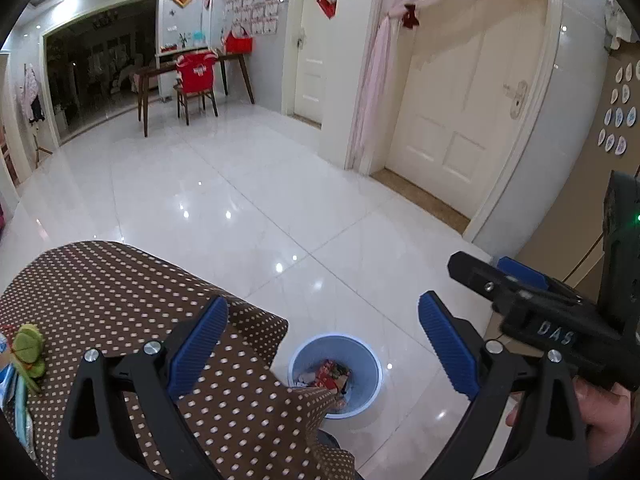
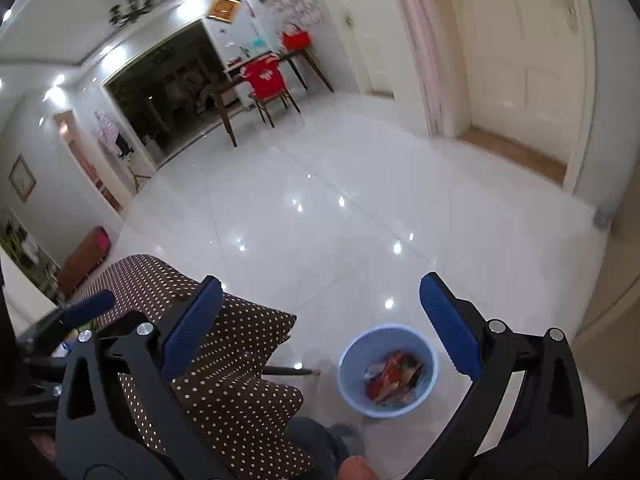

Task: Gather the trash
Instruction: 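Move both open grippers back over the remaining trash on the table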

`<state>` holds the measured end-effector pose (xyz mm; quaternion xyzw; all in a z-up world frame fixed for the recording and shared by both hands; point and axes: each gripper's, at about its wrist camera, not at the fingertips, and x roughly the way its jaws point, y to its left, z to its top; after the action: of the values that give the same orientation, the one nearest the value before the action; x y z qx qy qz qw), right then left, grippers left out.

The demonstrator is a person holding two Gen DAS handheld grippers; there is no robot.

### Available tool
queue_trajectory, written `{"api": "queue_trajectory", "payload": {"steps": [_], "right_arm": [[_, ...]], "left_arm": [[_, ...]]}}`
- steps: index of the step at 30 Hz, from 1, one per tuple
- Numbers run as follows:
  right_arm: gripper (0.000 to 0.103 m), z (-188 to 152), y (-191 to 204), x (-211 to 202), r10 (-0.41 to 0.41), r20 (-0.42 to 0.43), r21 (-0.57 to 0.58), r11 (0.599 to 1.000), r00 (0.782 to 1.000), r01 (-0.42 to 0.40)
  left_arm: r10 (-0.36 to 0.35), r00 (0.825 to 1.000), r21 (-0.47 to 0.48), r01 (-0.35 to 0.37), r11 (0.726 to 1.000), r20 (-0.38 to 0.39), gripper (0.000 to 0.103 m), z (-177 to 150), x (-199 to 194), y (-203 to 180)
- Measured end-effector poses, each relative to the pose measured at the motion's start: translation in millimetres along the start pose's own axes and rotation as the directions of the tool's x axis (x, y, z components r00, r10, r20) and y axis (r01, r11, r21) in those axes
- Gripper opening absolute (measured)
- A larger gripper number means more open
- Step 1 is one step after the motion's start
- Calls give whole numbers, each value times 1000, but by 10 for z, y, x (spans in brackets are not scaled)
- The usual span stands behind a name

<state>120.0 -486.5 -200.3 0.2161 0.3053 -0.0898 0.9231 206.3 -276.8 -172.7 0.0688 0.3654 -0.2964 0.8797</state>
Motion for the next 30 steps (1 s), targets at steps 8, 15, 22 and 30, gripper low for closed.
{"api": "queue_trajectory", "payload": {"steps": [8, 15, 22, 30], "right_arm": [[97, 24, 445, -133, 37, 9, -92, 995, 999, -36], [97, -34, 865, -136, 104, -16, -170, 980, 994, -105], [97, -209, 1458, -49, 177, -79, -275, 942, 981, -193], [97, -509, 2221, 134, 223, -185, -362, 890, 957, -277]], "left_arm": [[31, 997, -13, -30, 999, 77, 95, -69, -517, 202], [81, 988, -54, -75, 996, 129, 95, -194, -908, 490], [156, 978, -116, -140, 983, 142, 95, -487, -1242, 895], [246, 962, -256, -210, 943, 116, 95, -952, -1586, 1584]]}}
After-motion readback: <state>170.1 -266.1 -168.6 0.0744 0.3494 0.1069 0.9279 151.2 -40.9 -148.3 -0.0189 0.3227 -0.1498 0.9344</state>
